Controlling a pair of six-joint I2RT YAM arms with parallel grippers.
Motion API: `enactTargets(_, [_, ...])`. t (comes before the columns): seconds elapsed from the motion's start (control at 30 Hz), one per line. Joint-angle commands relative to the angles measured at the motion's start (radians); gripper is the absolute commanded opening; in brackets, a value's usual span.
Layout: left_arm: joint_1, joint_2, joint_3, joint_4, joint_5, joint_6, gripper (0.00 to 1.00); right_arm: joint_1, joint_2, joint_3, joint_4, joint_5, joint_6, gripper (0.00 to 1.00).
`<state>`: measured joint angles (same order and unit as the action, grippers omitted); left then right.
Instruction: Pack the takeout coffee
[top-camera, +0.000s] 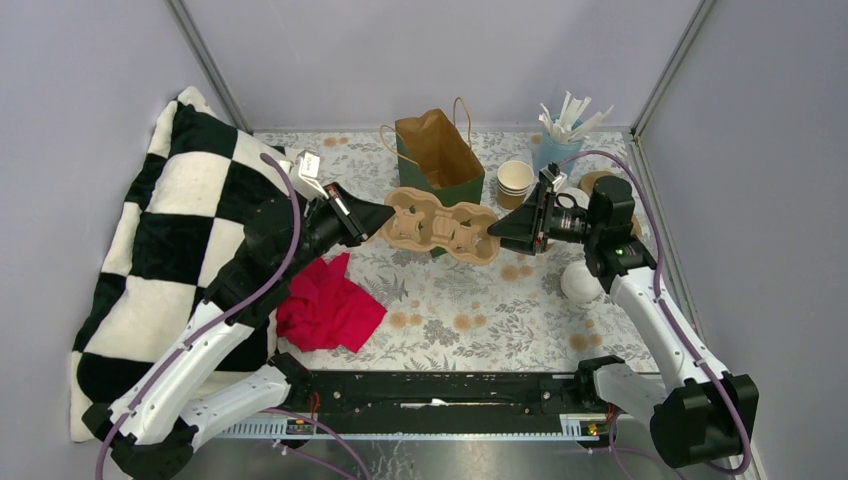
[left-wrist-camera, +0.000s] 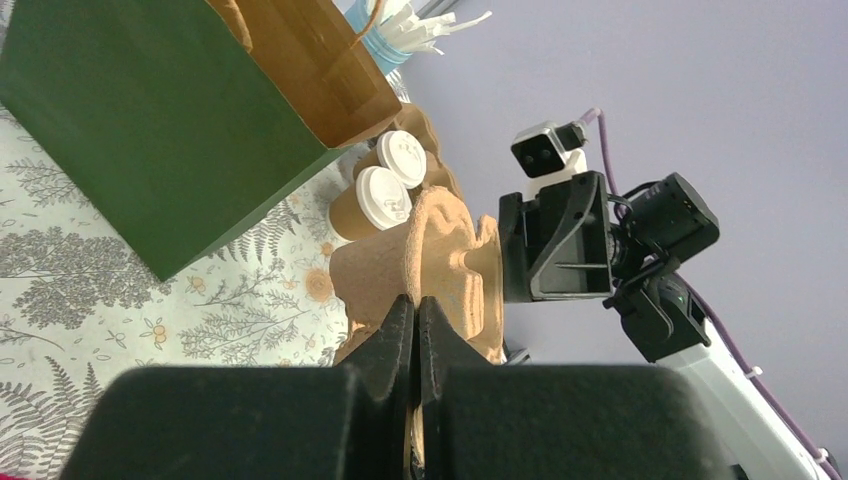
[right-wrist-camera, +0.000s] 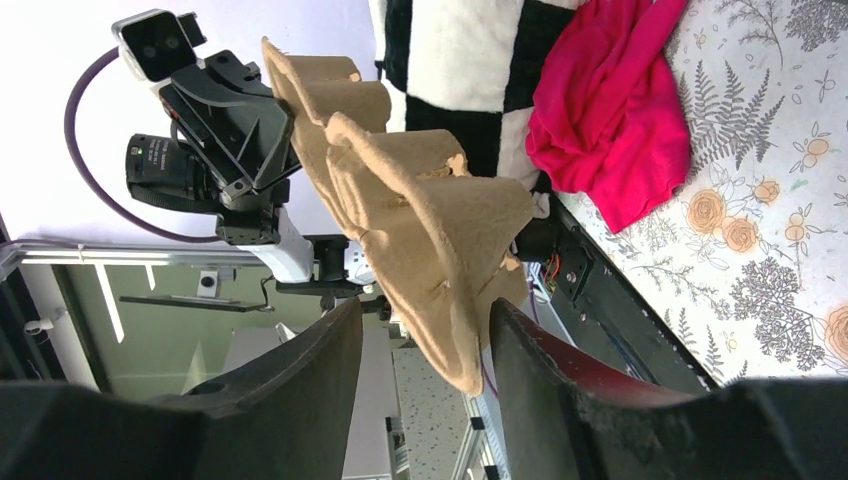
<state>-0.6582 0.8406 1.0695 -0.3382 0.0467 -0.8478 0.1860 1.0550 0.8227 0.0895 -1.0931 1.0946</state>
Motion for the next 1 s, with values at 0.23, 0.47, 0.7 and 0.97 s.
enactTargets(0.23, [0.028,-0.001,0.007,0.049,-0.01,-0.015,0.0,-0.02,-0.023,-0.003,0.077,-0.03,0.028,0.39])
enactTargets(0.47, [0.042,0.016,0.005,0.072,0.024,-0.019,0.0,-0.02,-0.001,-0.04,0.245,-0.019,0.151,0.21])
enactTargets(0.7, [0.061,0.028,0.032,0.021,0.013,-0.025,0.06,-0.02,-0.017,-0.041,0.255,0.003,0.171,0.0])
enactTargets(0.97, [0.103,0.198,0.307,-0.309,-0.206,-0.028,0.82,-0.02,-0.038,0.312,-0.601,0.185,-0.424,0.0])
